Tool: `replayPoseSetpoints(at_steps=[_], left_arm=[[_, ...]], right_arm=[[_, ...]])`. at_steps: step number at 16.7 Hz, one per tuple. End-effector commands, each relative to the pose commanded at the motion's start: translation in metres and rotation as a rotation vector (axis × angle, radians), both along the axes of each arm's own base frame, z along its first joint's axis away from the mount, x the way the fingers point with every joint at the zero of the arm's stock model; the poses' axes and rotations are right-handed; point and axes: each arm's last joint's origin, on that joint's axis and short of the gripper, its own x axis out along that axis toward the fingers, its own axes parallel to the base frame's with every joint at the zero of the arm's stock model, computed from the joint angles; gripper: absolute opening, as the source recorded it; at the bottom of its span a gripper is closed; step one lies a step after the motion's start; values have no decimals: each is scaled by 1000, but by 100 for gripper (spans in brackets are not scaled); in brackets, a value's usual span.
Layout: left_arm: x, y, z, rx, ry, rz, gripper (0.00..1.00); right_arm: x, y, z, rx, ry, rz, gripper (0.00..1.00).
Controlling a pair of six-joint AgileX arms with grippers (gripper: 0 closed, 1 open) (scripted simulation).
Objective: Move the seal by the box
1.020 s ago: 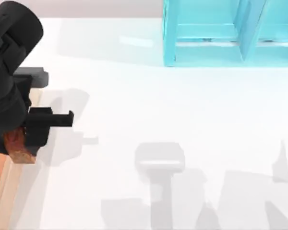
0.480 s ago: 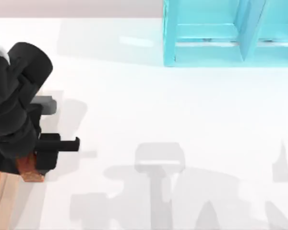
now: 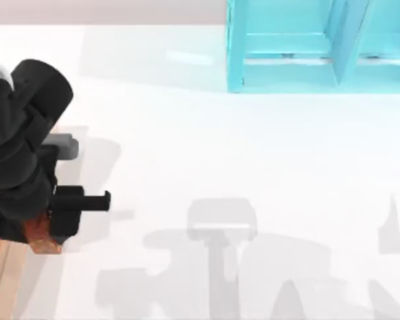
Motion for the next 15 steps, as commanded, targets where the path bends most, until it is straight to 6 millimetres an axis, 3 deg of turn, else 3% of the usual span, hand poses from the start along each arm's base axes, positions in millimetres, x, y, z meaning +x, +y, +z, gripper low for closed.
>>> replayPoseSetpoints(at_steps=[9,15], left_arm=[[0,0,0,0,0,0,98],[0,0,0,0,0,0,100]], right_arm=[[0,0,0,0,0,0,100],[0,0,0,0,0,0,100]])
